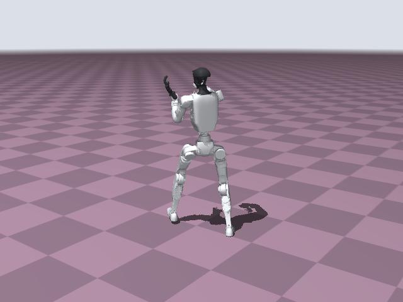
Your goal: Kungfu
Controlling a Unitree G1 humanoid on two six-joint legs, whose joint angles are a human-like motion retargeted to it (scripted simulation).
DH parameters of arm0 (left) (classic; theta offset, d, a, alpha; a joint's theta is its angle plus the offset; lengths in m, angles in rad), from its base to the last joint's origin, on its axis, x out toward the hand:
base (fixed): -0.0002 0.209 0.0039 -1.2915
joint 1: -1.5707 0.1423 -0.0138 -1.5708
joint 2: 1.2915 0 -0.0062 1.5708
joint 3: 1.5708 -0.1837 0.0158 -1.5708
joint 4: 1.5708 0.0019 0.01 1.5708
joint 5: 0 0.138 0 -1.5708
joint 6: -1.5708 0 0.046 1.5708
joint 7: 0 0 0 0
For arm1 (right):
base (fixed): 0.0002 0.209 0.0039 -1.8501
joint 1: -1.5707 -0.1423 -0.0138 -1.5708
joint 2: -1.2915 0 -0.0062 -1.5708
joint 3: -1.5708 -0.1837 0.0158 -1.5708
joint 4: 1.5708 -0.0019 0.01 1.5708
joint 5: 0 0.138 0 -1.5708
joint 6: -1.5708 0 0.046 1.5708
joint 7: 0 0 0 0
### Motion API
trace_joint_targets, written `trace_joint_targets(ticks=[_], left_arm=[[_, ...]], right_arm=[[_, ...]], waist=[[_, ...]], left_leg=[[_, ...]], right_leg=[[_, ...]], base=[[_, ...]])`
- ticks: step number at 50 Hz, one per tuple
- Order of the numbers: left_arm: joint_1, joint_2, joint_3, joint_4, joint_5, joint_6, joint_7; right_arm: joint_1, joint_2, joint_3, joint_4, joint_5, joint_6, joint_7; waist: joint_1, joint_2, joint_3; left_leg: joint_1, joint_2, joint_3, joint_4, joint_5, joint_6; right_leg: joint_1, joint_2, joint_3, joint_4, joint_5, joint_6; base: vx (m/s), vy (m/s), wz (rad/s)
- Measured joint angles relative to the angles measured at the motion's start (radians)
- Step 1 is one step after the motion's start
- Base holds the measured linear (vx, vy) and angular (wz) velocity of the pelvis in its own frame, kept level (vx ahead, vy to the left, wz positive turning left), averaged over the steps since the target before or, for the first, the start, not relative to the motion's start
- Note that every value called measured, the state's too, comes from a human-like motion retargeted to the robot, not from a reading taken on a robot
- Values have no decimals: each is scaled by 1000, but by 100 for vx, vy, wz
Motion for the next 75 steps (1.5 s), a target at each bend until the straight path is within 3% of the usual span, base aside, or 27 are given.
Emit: trace_joint_targets(ticks=[5,8,10,12,15,20,22,23,25,27,29,31,33,35,37,38,40,42,43,47,51,53,57,59,65,72,75], left_arm=[[126,60,174,119,-52,-9,-40],[221,121,237,151,-19,-21,-73],[270,161,250,162,14,-34,-89],[297,182,239,172,53,-39,-141],[304,214,190,196,127,-15,-270],[233,293,23,264,306,60,-506],[168,300,-59,328,369,75,-626],[130,292,-107,371,393,76,-685],[50,258,-217,478,429,74,-789],[-16,223,-309,573,437,36,-893],[-78,189,-394,624,418,11,-926],[-151,89,-484,674,394,-13,-952],[-192,-63,-520,752,400,-10,-1009],[-165,-215,-585,803,407,31,-1039],[-126,-294,-639,796,423,61,-1060],[-102,-314,-659,787,445,62,-1059],[-63,-324,-669,759,493,32,-1023],[-16,-268,-647,752,539,-34,-922],[12,-227,-627,756,551,-73,-877],[95,-111,-511,800,541,-129,-851],[201,37,-312,874,531,-70,-1008],[272,79,-236,888,519,-49,-1034],[421,146,-116,898,459,-90,-987],[478,163,-76,901,430,-119,-949],[575,138,-50,923,452,-164,-902],[488,21,-180,992,461,-197,-855],[418,-23,-225,1018,481,-226,-850]], right_arm=[[157,43,-29,42,117,20,39],[279,29,-81,35,155,39,54],[356,3,-110,31,180,37,61],[428,-39,-126,28,214,35,93],[522,-123,-144,24,273,35,155],[727,-273,-223,3,410,80,308],[861,-324,-314,15,456,108,388],[942,-343,-379,38,456,114,428],[1118,-343,-536,126,416,114,497],[1267,-318,-682,266,320,128,547],[1325,-317,-738,456,228,211,543],[1356,-355,-766,680,153,273,549],[1371,-423,-781,885,88,296,623],[1395,-486,-800,1069,7,336,675],[1400,-505,-868,1225,-84,393,642],[1398,-505,-902,1296,-112,433,612],[1366,-520,-955,1448,-136,526,556],[1273,-505,-918,1582,-99,627,550],[1233,-480,-886,1625,-65,665,573],[1197,-350,-841,1654,-25,705,673],[1260,-111,-814,1561,-94,685,660],[1305,-11,-818,1559,-148,679,626],[1388,143,-814,1590,-205,697,593],[1416,181,-816,1602,-207,689,595],[1435,175,-843,1598,-209,701,638],[1245,79,-796,1545,-204,680,683],[1137,58,-754,1527,-217,651,693]], waist=[[-124,7,-19],[-198,-27,-30],[-251,-52,-30],[-292,-63,-35],[-324,-68,-56],[-355,-44,-71],[-321,-62,-57],[-315,-71,-54],[-332,-70,-56],[-404,-106,-68],[-377,-121,-63],[-390,-59,-8],[-401,1,31],[-490,90,30],[-566,166,68],[-587,203,96],[-640,195,142],[-644,187,166],[-634,230,175],[-712,217,180],[-678,207,143],[-624,160,88],[-550,-9,-29],[-535,-56,-51],[-525,-77,-90],[-554,-3,-36],[-577,7,-25]], left_leg=[[133,110,133,-197,179,12],[177,114,139,-273,310,112],[199,98,153,-270,272,124],[197,14,27,-172,144,58],[185,-138,-1,-23,-31,42],[203,-311,86,0,-131,-75],[200,-340,168,-34,-116,46],[209,-334,197,-70,-121,158],[281,-287,220,-156,-166,227],[227,-240,89,-120,-163,115],[142,-54,136,-73,-172,17],[56,74,75,-3,-187,-12],[-38,135,7,37,-188,-14],[-95,51,-64,4,-168,71],[-148,3,-152,-5,-143,146],[-165,-1,-185,-5,-142,184],[-148,-133,-160,39,-177,268],[-121,-133,-153,-15,-157,285],[-139,-60,-184,-43,-143,280],[-200,-132,-224,18,-174,352],[-295,24,-223,31,-171,294],[-290,68,-170,23,-183,271],[-206,49,-8,-10,-203,231],[-158,38,52,-26,-211,209],[-59,8,153,-55,-212,133],[114,65,266,-122,-188,33],[177,87,303,-122,-184,-37]], right_leg=[[-79,67,145,-17,-39,-4],[-103,95,222,-62,-13,-37],[-122,109,277,-84,11,-53],[-132,111,302,-120,45,-67],[-157,108,313,-178,88,-92],[-185,174,336,-239,115,-147],[-185,202,383,-249,116,-153],[-183,212,377,-253,109,-143],[-198,258,308,-236,54,-83],[-283,244,117,-133,42,133],[-440,350,9,91,111,151],[-583,390,-126,423,114,151],[-713,294,-169,744,135,151],[-777,-3,-51,898,268,151],[-813,-281,44,778,524,-148],[-817,-368,116,630,571,-295],[-805,-685,296,278,566,-372],[-783,-747,336,1,622,-372],[-784,-687,331,-61,647,-372],[-952,-713,446,276,571,-372],[-1020,-482,171,680,500,-359],[-1020,-353,73,757,473,-291],[-957,-179,-7,719,362,-45],[-898,-115,3,652,330,10],[-754,-130,37,367,337,-95],[-631,-236,-46,-7,272,-325],[-562,-268,-190,-88,270,-225]], base=[[-95,-28,-149],[-68,-39,-122],[-62,-28,-115],[-52,-16,-103],[-44,-12,-124],[-21,-15,-112],[-1,-14,-143],[9,-18,-85],[13,-34,8],[-3,-87,8],[-40,-137,-127],[-59,-79,14],[-36,22,34],[-16,87,146],[-37,27,183],[-45,24,155],[-36,44,138],[-38,12,-47],[-42,-16,-107],[-27,-25,34],[-26,-53,-118],[-19,-51,-146],[-14,-38,-88],[-32,-35,-36],[-46,-22,-27],[-74,-17,-98],[-64,-46,-106]])
